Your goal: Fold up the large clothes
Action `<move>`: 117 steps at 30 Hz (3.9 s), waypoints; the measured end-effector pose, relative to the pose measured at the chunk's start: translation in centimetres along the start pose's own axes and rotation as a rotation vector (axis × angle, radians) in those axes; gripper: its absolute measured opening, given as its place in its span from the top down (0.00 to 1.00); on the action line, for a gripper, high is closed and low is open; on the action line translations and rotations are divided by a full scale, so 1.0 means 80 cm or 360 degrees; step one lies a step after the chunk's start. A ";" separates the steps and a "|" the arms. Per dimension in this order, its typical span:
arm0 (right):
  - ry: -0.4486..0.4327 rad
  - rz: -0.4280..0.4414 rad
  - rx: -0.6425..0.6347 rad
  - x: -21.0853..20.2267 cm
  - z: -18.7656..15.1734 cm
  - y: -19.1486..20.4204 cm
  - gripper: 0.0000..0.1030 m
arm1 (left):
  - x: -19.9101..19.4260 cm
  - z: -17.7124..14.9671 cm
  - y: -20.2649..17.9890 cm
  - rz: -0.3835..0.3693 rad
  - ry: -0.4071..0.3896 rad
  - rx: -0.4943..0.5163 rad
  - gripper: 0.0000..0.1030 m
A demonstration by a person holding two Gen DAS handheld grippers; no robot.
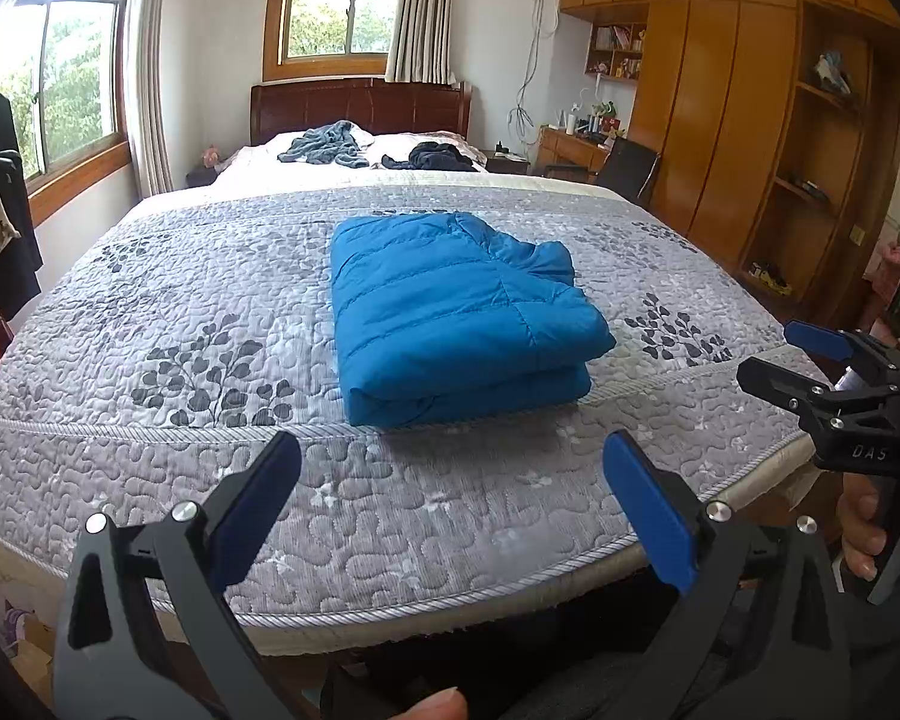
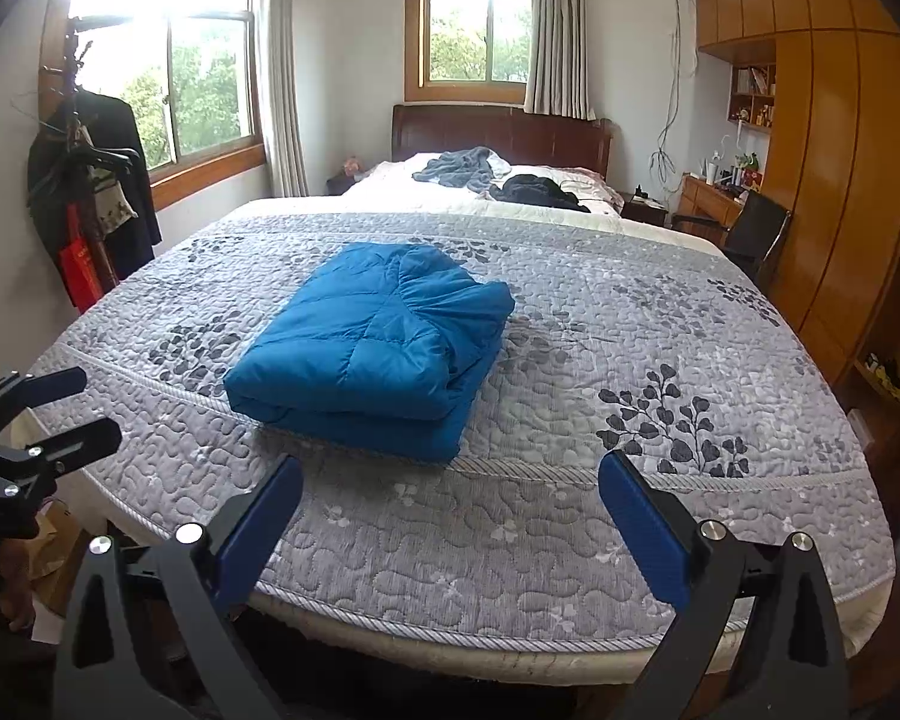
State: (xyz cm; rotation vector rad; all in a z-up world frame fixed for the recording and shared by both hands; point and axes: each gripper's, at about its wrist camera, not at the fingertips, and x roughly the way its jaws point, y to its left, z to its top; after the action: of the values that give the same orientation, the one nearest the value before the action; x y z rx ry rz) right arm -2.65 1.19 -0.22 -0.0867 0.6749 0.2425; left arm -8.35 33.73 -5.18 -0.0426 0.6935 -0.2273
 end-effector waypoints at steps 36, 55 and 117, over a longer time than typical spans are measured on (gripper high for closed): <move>-0.0070 0.0043 -0.0010 -0.006 0.004 0.007 0.04 | 0.000 0.001 -0.003 0.0029 0.0011 -0.0004 0.03; -0.0045 0.0062 -0.0011 -0.002 -0.002 0.015 0.04 | 0.001 -0.003 -0.001 0.0058 0.0019 -0.0024 0.03; -0.0028 0.0064 0.0015 0.001 -0.006 0.011 0.04 | 0.005 -0.004 -0.003 0.0063 0.0033 -0.0015 0.03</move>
State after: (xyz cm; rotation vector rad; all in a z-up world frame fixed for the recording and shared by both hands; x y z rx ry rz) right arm -3.12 1.99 -0.65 -0.0618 0.6609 0.2785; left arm -8.34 33.46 -5.66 -0.0352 0.7152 -0.1865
